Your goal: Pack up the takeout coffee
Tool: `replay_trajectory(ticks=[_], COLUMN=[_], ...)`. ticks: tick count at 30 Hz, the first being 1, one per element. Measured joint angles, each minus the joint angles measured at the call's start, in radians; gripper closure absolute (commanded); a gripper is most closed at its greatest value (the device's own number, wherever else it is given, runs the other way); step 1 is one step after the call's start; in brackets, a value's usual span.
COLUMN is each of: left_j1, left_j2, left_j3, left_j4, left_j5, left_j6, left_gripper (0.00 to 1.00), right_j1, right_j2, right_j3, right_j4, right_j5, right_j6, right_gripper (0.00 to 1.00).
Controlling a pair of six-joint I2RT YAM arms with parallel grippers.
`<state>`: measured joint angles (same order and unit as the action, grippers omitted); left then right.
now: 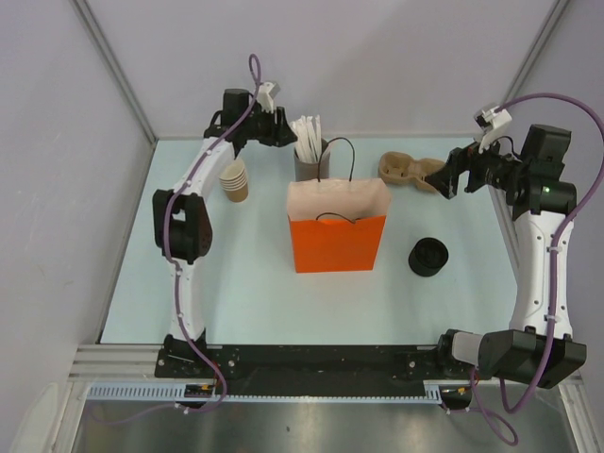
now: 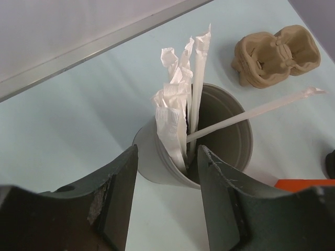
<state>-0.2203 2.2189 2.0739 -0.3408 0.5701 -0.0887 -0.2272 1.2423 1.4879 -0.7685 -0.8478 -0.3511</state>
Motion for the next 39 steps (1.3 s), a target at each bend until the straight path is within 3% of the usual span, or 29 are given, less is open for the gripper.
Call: replay_trajectory(ticks=[17,39], left_j1=[-0.034,-0.044], left_j2=[0.035,0.013], left_j3=[0.003,-0.001], left_j4=[0.026,0.025], left_j5=[-0.015,-0.08], left_j6=[0.002,0.011], left_gripper=[0.74,0.81], right_j1=[-0.008,-0.011], right_j2=[-0.003,-0.004], right_j3=[-0.015,-0.018], right_j4=[0.019,0.034], right_j5=[-0.008,-0.026], right_j6=[0.008,0.015], right_gripper=[0.0,0.0])
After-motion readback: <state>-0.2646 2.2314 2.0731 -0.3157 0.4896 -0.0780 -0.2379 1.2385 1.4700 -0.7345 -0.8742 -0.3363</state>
